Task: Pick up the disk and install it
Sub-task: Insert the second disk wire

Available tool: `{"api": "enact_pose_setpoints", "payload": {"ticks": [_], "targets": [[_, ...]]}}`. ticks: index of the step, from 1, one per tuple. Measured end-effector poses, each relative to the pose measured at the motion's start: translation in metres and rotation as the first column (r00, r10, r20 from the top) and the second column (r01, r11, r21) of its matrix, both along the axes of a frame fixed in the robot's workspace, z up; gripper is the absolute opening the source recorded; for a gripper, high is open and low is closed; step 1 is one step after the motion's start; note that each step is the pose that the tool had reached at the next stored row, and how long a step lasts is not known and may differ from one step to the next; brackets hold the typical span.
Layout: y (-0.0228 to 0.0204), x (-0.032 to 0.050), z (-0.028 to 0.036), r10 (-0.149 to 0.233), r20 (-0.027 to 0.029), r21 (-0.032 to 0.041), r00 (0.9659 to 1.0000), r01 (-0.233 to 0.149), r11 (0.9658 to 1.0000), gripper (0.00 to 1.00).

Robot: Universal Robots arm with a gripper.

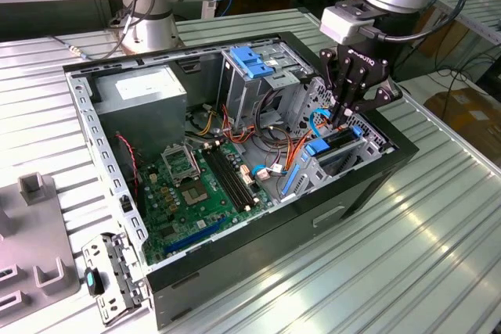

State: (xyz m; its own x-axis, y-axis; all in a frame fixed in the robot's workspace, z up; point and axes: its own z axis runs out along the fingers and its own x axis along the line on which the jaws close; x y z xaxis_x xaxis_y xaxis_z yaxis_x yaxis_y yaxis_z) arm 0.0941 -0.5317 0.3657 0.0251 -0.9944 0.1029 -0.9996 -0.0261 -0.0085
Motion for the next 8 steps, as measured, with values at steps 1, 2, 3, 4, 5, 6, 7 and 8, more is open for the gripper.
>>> {"api": "enact_pose_setpoints", "payload": {"ticks": [1, 2, 3, 4, 5, 6, 7, 8], "targets": [[0.0, 0.0, 0.0, 0.0, 0.0001, 0.0, 1.0, 0.0, 1.0, 0.16], [0.0, 0.0, 0.0, 0.0, 0.0, 0.0001, 1.0, 0.0, 1.0, 0.16], [0.0, 0.0, 0.0, 0.0, 0.0001, 0.0002, 1.0, 0.0, 1.0, 0.16], [0.0, 0.0, 0.0, 0.0, 0.0, 0.0003, 1.0, 0.0, 1.0, 0.16], [0.0, 0.0, 0.0, 0.0, 0.0001, 0.0004, 1.0, 0.0, 1.0, 0.16], [0.0, 0.0, 0.0, 0.0, 0.0, 0.0005, 1.0, 0.0, 1.0, 0.16], [-0.0001, 0.0, 0.0, 0.0, 0.0, 0.0005, 1.0, 0.0, 1.0, 0.16], [-0.0002, 0.0, 0.0, 0.0, 0.0, 0.0007, 1.0, 0.0, 1.0, 0.16]]}}
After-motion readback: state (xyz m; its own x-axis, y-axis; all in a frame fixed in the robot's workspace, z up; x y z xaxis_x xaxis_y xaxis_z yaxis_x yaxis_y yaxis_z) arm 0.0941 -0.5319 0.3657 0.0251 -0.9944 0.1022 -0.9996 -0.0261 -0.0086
